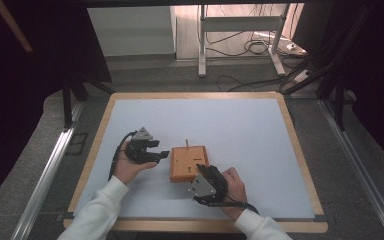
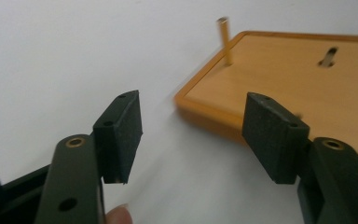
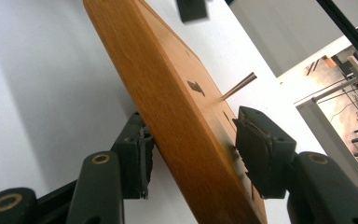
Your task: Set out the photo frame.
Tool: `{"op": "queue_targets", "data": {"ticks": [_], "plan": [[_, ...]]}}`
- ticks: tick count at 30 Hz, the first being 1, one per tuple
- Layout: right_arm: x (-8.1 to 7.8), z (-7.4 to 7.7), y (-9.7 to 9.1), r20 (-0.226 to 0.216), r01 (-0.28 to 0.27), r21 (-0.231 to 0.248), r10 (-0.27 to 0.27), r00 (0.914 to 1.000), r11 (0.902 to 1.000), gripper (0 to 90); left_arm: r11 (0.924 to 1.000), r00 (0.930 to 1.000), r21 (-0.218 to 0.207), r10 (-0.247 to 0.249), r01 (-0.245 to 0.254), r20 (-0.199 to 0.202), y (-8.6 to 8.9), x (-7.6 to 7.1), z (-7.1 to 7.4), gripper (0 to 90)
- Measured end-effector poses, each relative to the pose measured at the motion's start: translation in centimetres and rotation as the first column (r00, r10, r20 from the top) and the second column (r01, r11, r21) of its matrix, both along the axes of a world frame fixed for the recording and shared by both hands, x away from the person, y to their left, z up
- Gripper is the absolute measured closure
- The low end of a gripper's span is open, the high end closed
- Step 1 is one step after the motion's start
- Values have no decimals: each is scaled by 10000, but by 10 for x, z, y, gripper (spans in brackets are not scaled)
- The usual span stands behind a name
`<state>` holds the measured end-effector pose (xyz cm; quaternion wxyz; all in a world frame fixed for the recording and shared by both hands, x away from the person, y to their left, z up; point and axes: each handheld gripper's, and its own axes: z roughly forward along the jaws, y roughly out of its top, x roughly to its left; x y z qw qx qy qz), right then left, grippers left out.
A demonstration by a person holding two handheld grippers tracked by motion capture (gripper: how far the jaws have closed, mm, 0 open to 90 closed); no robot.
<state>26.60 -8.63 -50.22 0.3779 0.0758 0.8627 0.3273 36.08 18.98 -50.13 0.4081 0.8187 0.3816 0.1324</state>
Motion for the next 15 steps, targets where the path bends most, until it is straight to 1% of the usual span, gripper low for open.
{"op": "queue_targets", "data": {"ticks": [1,2,3,5,7,8,10,12,13,15], "plan": [[1,1,0,-6,8,17,-8,10000,10000,484,9999,9999,-28,101,-102,-48,8,-4,-3,363],[1,1,0,-6,8,17,-8,10000,10000,484,9999,9999,-28,101,-102,-48,8,-4,-3,363],[1,1,0,-8,2,18,-2,10000,10000,485,9998,9997,3,209,-209,-90,13,-7,-5,363],[1,2,0,-27,-4,-3,4,10000,10000,487,9996,9995,117,256,-254,-164,19,-10,-10,362],[2,4,0,3,-16,-7,16,10000,10000,496,9994,9991,133,319,-315,-266,24,-15,-15,362],[2,4,1,20,-18,-16,18,10000,10000,499,9994,9989,148,327,-322,-332,28,-20,-19,362],[2,5,0,19,-19,-24,19,10000,10000,503,9995,9989,119,288,-284,-374,29,-22,-22,365],[3,8,1,14,-9,-24,9,10000,10000,509,9996,9991,217,206,-198,-371,30,-25,-24,365],[4,10,1,12,-22,-66,22,10000,10000,516,9996,9994,218,183,-177,-284,31,-28,-24,366],[5,10,1,20,-21,-78,21,10000,10000,518,9997,9994,171,165,-160,-305,31,-29,-24,366]]}}
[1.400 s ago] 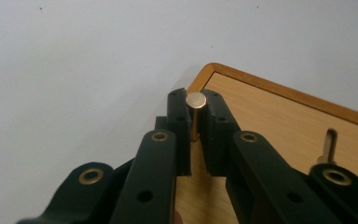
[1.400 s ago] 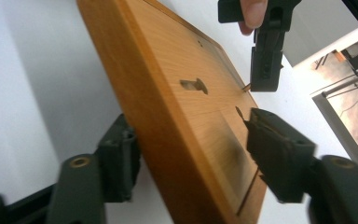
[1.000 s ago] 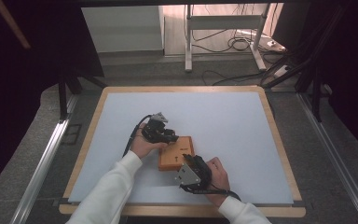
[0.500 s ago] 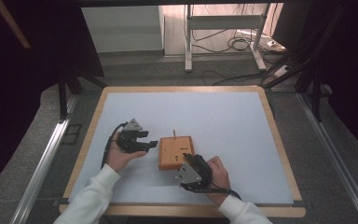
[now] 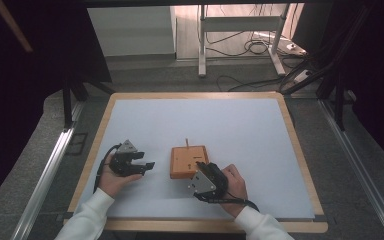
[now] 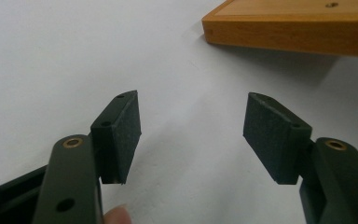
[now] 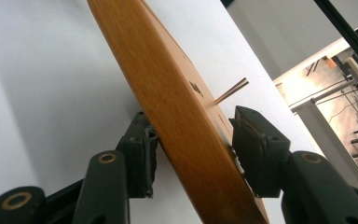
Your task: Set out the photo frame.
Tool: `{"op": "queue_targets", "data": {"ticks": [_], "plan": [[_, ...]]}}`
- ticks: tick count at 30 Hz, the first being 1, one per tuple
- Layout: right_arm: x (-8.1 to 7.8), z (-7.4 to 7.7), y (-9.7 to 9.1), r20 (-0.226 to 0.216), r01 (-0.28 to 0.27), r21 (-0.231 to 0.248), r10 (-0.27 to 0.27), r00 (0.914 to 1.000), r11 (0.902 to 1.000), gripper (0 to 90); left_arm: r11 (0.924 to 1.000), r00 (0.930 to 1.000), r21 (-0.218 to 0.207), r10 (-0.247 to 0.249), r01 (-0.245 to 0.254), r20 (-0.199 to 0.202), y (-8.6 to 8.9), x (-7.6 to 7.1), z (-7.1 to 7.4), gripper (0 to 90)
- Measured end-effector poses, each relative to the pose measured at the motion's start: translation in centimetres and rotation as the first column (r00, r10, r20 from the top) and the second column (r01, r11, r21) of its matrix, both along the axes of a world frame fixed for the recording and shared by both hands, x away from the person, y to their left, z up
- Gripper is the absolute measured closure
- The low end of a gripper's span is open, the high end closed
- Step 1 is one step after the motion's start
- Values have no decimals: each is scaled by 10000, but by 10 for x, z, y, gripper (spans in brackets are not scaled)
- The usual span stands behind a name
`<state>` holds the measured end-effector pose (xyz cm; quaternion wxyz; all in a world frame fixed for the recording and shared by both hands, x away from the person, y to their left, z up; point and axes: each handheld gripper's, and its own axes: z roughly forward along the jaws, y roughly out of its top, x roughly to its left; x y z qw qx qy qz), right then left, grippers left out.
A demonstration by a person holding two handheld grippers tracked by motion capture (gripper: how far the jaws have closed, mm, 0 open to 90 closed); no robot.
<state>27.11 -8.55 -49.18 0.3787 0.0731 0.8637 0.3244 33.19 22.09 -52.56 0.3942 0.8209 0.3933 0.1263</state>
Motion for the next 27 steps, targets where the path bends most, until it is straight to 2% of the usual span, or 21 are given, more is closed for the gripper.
{"op": "queue_targets", "data": {"ticks": [8,14,27], "plan": [[7,9,0,-199,-98,-45,97,9998,9999,534,10000,10000,-48,31,-31,-37,1,-1,-3,368],[16,20,0,-681,-215,-111,207,9975,9997,543,10000,9999,63,-71,72,-89,1,-2,-4,367],[35,39,7,-1303,-566,-249,528,9901,9981,584,9999,9997,95,-110,112,-196,0,-1,-8,366]]}}
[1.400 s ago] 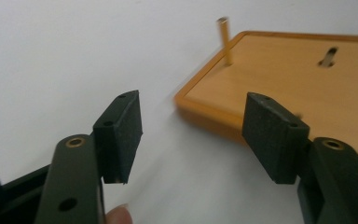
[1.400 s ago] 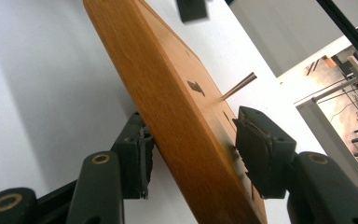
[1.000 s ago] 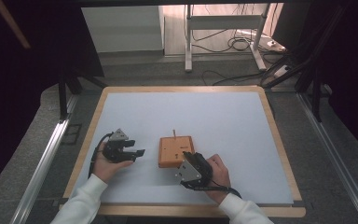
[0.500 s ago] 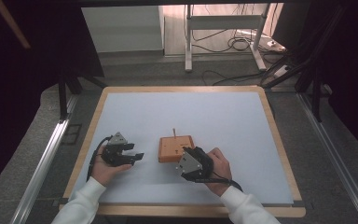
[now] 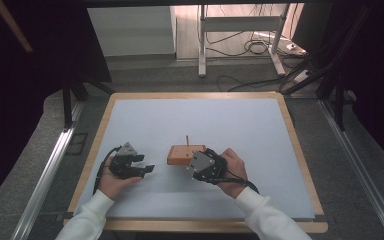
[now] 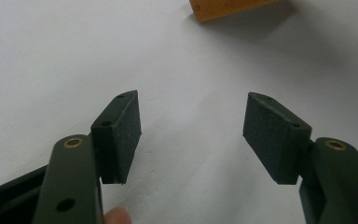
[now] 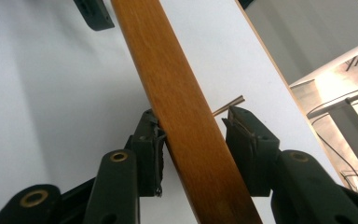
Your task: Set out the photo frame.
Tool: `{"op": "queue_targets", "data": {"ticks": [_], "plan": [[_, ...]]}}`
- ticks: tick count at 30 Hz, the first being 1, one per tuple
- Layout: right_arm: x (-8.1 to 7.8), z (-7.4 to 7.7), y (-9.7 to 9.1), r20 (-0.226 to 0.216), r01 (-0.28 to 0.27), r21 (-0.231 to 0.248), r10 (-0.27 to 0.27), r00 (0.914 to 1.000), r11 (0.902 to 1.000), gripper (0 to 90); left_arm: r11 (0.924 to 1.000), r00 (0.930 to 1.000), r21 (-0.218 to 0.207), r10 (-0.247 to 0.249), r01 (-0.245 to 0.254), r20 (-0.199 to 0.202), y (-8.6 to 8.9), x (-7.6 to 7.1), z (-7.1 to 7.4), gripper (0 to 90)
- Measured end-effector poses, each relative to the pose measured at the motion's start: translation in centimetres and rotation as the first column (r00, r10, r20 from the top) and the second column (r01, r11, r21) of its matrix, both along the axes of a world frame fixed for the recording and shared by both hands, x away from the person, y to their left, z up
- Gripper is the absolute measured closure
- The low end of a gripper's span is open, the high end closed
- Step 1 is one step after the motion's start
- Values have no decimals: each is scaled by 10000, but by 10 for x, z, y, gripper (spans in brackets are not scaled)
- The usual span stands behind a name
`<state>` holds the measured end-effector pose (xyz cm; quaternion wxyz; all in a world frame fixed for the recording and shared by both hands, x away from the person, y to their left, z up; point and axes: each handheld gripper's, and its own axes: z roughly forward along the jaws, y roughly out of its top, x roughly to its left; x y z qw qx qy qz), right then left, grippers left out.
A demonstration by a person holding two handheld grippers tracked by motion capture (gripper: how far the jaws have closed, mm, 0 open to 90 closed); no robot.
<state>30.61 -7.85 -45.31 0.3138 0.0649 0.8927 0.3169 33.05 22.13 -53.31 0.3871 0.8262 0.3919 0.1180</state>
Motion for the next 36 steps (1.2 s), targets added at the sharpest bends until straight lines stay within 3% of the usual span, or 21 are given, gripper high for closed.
{"op": "queue_targets", "data": {"ticks": [8,14,21,27,36], "plan": [[12,11,6,-257,-451,-193,446,9987,9988,624,10000,10000,11,16,-16,-56,-2,0,-2,363],[21,18,11,-184,-597,-315,592,9981,9977,660,9999,9999,-26,-101,101,-87,-4,1,-2,362],[31,28,13,-200,-635,-101,633,9978,9979,694,9998,9999,-169,98,-99,-58,-1,2,-2,361],[41,38,10,-491,-575,111,580,9971,9983,696,9999,9999,-120,116,-117,-97,-2,2,-3,361],[33,45,2,-645,-752,332,772,9949,9966,695,9999,9999,-15,110,-110,-103,0,3,-4,361]]}}
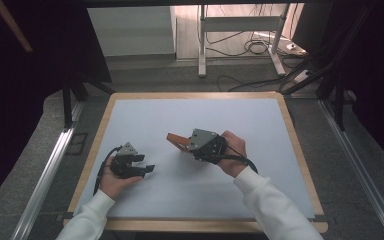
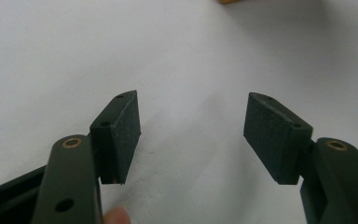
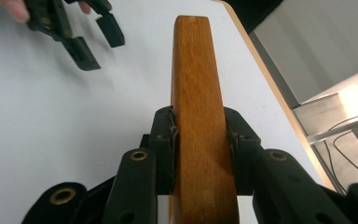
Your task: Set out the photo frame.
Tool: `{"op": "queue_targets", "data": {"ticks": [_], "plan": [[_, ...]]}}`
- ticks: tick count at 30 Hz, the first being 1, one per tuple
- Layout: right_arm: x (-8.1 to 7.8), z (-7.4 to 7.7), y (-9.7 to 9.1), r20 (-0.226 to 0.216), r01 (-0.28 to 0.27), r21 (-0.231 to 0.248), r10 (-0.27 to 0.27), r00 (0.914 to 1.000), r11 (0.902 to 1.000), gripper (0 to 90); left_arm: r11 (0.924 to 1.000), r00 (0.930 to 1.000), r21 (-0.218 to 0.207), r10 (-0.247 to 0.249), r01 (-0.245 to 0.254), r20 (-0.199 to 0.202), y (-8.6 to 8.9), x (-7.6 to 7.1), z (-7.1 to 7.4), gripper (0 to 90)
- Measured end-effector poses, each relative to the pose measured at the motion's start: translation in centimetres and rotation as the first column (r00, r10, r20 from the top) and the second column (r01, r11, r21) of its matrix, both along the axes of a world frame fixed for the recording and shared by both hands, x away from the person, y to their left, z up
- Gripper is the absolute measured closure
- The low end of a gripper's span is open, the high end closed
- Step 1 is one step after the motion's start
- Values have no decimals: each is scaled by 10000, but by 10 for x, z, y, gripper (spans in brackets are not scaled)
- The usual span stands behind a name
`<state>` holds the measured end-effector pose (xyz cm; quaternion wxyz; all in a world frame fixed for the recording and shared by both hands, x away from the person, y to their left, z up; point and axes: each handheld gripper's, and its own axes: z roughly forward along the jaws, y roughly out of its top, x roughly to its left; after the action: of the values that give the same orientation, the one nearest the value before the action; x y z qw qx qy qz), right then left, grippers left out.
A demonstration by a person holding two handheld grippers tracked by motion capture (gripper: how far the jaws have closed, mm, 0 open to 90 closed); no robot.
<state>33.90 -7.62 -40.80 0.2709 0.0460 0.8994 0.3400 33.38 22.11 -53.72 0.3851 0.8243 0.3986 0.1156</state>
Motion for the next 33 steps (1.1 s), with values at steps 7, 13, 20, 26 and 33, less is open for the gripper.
{"op": "queue_targets", "data": {"ticks": [7,13,20,26,33], "plan": [[-17,8,-7,-182,-456,322,462,9988,9984,695,10000,10000,39,49,-49,26,0,0,-1,362],[-27,14,-10,-443,-821,655,851,9954,9945,694,10000,10000,-11,66,-66,14,0,0,-1,363],[-24,8,-14,-969,-966,801,1042,9898,9921,691,10000,10000,11,61,-61,19,0,0,-1,364],[-8,8,-20,-914,-552,916,636,9938,9943,683,10000,10000,57,12,-12,-18,-1,0,-1,364],[17,6,-26,-1176,-23,949,135,9930,9955,615,10000,10000,63,-73,74,-42,-2,1,-2,363]]}}
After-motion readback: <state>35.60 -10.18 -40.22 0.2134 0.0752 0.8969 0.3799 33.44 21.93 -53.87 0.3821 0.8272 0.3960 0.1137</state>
